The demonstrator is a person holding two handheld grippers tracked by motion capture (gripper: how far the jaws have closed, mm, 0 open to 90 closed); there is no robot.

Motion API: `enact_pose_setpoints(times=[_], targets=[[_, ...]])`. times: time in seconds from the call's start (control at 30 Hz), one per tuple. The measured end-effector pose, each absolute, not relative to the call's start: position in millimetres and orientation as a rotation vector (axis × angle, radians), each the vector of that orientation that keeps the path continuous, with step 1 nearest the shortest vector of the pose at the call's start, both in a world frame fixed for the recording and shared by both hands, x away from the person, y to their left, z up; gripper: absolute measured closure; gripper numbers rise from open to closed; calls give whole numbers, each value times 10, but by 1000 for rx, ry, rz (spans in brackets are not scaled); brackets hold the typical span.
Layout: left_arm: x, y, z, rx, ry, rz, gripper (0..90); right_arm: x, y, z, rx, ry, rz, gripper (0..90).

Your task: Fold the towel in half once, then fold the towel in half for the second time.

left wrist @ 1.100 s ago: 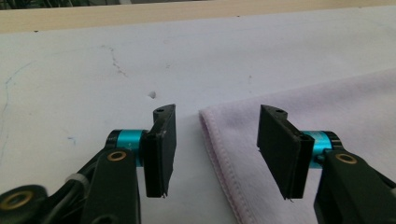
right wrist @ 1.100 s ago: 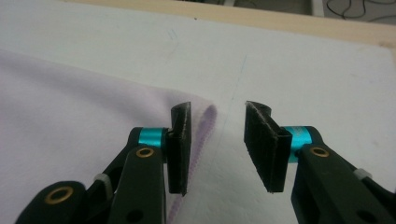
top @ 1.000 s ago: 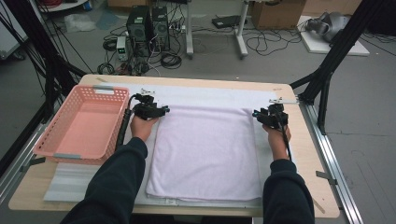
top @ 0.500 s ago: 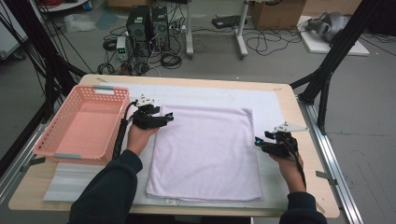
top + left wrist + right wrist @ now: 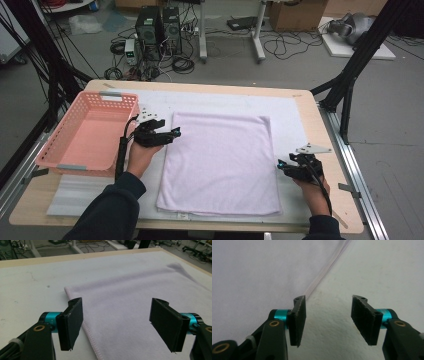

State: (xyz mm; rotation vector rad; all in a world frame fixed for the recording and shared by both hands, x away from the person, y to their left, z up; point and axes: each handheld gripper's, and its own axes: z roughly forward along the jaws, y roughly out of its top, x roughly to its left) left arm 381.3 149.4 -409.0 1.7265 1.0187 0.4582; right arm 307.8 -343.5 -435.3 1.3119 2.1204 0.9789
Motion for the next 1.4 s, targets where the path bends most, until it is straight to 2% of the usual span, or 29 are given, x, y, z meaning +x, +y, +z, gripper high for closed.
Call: enact_pose_setpoints(times=[0.1,0.17,0.43,0.73,1.07,1.27,1.4], targets=[[3781,1486,-4057,1721,998,448,261,3042,-3485,-4272,1307,2069,1062,417],[3762,1486,-4041,1723,992,446,217,3017,-3481,-4221,1290,2053,1094,391],[3765,1546,-4119,1701,1028,445,208,3006,-3473,-4158,1241,2043,1111,283],[3867,1565,-4149,1677,1059,427,202,3075,-3470,-4154,1246,2043,1120,262],[4134,1631,-4205,1677,1126,411,209,3465,-3371,-4183,1285,2059,1150,208],[4361,1598,-4276,1731,1198,377,275,3763,-3254,-4176,1311,2129,1119,207],[4497,1575,-4365,1765,1258,369,287,3949,-3218,-4214,1374,2134,1095,206]])
